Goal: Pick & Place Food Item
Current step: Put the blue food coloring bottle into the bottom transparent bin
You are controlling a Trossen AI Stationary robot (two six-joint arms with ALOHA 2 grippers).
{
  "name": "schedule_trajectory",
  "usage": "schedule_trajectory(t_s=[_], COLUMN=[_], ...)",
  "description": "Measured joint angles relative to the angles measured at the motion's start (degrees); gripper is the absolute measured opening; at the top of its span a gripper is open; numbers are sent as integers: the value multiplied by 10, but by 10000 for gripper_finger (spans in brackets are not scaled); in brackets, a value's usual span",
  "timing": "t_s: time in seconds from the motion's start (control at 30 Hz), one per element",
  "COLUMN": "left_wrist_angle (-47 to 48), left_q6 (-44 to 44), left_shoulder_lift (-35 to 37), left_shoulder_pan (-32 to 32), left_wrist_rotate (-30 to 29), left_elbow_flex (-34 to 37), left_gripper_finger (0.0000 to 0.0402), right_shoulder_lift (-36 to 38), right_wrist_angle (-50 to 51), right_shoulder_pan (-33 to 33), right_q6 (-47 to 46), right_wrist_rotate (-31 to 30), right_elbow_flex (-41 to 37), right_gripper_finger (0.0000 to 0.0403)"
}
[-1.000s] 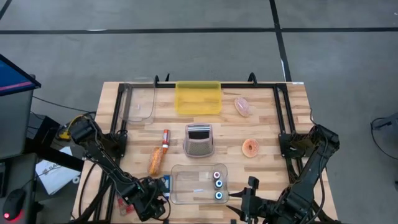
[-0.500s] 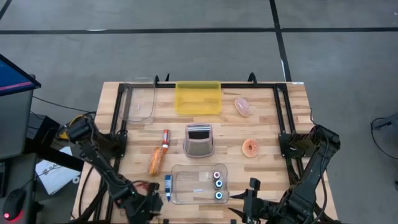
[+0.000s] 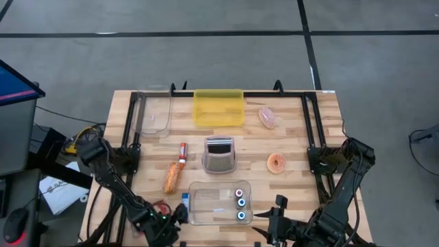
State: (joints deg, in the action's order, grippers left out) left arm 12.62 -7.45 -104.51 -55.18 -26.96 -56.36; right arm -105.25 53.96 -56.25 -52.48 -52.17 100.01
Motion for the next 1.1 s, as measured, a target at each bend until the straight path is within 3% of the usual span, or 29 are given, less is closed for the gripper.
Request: schedule_trajectory(t_s=[0.17,0.3,0.73,1.1], left_wrist_angle=[1,5,39,29], left_q6=[-106,-140,-195,-179], left_shoulder_lift=[-26,-29,-28,-28], left_shoulder_pan=[-13,-18,9,13], left_wrist_rotate=[-83,-123,-101,-101], left_elbow_flex=[0,0,0,0], left_gripper_finger=[213,202,157,105], right_shoulder_lift=[0,0,0,0], right_wrist_angle=[0,0,-7,-6], right_shoulder_pan=[0,1,0,0], right_q6=[-12,-29,-52,-52], right_wrist_rotate=[-4,-4,-19,-19], right_elbow_flex=[0,0,0,0], right_gripper_finger=[164,164,164,164])
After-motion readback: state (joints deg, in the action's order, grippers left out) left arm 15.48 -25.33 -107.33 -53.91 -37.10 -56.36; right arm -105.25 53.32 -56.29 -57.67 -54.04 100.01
